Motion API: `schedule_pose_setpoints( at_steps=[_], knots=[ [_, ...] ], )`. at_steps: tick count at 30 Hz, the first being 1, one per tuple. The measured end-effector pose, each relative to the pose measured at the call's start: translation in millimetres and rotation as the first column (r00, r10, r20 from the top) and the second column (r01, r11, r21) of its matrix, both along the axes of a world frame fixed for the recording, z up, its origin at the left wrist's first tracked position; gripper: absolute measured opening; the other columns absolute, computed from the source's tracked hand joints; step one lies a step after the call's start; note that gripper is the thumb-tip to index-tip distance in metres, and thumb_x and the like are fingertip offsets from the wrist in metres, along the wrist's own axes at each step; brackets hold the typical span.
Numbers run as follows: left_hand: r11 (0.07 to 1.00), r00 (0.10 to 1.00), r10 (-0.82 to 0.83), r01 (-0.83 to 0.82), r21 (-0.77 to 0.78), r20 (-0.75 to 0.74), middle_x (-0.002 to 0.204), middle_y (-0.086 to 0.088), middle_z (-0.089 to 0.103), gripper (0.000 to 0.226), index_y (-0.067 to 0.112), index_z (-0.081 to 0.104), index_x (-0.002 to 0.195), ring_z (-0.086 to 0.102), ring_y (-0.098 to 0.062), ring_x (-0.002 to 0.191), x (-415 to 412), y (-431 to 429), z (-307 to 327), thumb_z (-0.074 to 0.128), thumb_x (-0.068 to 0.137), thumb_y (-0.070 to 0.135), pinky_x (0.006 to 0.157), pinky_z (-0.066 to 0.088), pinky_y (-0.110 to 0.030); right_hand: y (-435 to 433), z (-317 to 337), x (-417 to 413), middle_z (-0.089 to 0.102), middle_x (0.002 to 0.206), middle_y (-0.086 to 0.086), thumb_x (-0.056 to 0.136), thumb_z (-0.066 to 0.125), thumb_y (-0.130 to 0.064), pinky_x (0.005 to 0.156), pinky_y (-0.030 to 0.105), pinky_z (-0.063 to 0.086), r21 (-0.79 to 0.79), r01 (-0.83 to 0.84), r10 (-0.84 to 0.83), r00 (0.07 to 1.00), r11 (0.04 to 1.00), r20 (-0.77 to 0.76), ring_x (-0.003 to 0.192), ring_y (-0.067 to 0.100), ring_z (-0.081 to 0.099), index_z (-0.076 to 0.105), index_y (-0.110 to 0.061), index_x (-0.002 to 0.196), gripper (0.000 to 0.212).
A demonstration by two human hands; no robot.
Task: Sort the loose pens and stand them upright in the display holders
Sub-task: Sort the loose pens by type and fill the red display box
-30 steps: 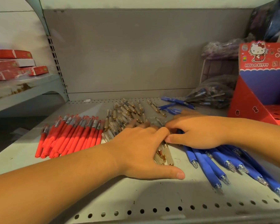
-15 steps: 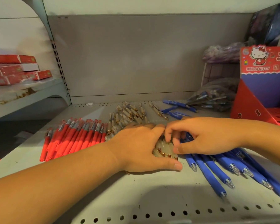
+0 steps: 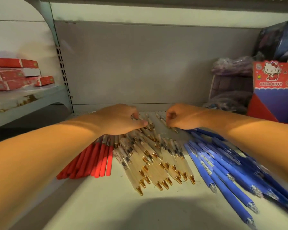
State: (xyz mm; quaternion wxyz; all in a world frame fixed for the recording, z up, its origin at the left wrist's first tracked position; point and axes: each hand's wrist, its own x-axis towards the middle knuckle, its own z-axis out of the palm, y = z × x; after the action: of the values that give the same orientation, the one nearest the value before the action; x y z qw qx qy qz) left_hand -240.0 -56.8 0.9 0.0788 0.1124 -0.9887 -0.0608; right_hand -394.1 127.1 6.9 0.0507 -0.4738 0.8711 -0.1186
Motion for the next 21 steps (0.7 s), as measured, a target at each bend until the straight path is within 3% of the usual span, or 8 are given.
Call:
schedule_pose_setpoints(
  at_steps=[6,9,12,15,18,21],
  knots=[
    [0.989,0.990,0.139,-0.140,0.048,0.033,0.094,-0.002,0.062,0.060,0.013,0.064,0.113,0.064,-0.025,0.089,-29.2,-13.3,-10.1,0.043,0.092,0.066,0.065,0.043,-0.030,-33.2,-5.2,-31.1,0.066,0.091,0.008,0.091,0.062,-0.020,0.067,0.032,0.047,-0.013,0.015,-0.016,0.998,1.000,-0.065,0.083,0.023,0.061,0.067,-0.010,0.097,0.012],
    [0.967,0.970,0.233,-0.239,0.092,0.075,0.115,-0.006,0.064,0.053,0.013,0.059,0.122,0.058,-0.022,0.095,-42.4,-17.4,-9.5,0.048,0.095,0.057,0.070,0.040,-0.029,-48.2,-0.8,-44.1,0.068,0.101,0.016,0.091,0.062,-0.027,0.076,0.039,0.051,0.060,0.038,-0.032,0.995,0.998,-0.090,0.094,0.031,0.064,0.068,-0.005,0.103,0.025],
    [0.930,0.936,0.328,-0.344,0.129,0.129,0.139,-0.013,0.055,0.059,0.009,0.051,0.136,0.056,-0.027,0.116,-55.6,-23.5,-6.7,0.048,0.097,0.053,0.090,0.043,-0.035,-64.4,-1.5,-53.0,0.064,0.104,0.007,0.095,0.056,-0.042,0.070,0.031,0.044,0.189,0.058,-0.048,0.997,0.980,-0.055,0.091,0.023,0.059,0.064,-0.007,0.109,0.039],
    [0.889,0.898,0.404,-0.430,0.157,0.176,0.155,-0.012,0.038,0.069,0.010,0.038,0.149,0.041,-0.030,0.138,-64.0,-26.8,-6.7,0.046,0.097,0.055,0.109,0.035,-0.039,-80.3,-3.8,-55.8,0.064,0.117,0.012,0.094,0.053,-0.054,0.076,0.031,0.045,0.179,0.085,-0.092,0.995,0.980,0.033,0.092,0.022,0.058,0.062,-0.008,0.115,0.051],
    [0.857,0.875,0.435,-0.475,0.198,0.213,0.153,-0.013,0.040,0.063,0.011,0.041,0.147,0.044,-0.030,0.135,-66.8,-22.8,-2.4,0.046,0.099,0.051,0.107,0.037,-0.040,-94.0,0.2,-50.2,0.051,0.142,0.015,0.091,0.041,-0.071,0.089,0.034,0.048,0.303,0.111,-0.154,0.981,0.946,0.121,0.118,0.030,0.057,0.045,-0.011,0.143,0.079],
    [0.842,0.870,0.416,-0.479,0.250,0.265,0.138,-0.012,0.053,0.048,0.010,0.049,0.139,0.058,-0.025,0.116,-68.2,-19.5,7.5,0.040,0.103,0.040,0.090,0.046,-0.032,-107.1,5.7,-40.3,0.046,0.147,0.018,0.087,0.040,-0.076,0.072,0.028,0.045,0.394,0.087,-0.192,0.953,0.915,0.235,0.118,0.031,0.056,0.035,-0.015,0.150,0.088]
  ],
)
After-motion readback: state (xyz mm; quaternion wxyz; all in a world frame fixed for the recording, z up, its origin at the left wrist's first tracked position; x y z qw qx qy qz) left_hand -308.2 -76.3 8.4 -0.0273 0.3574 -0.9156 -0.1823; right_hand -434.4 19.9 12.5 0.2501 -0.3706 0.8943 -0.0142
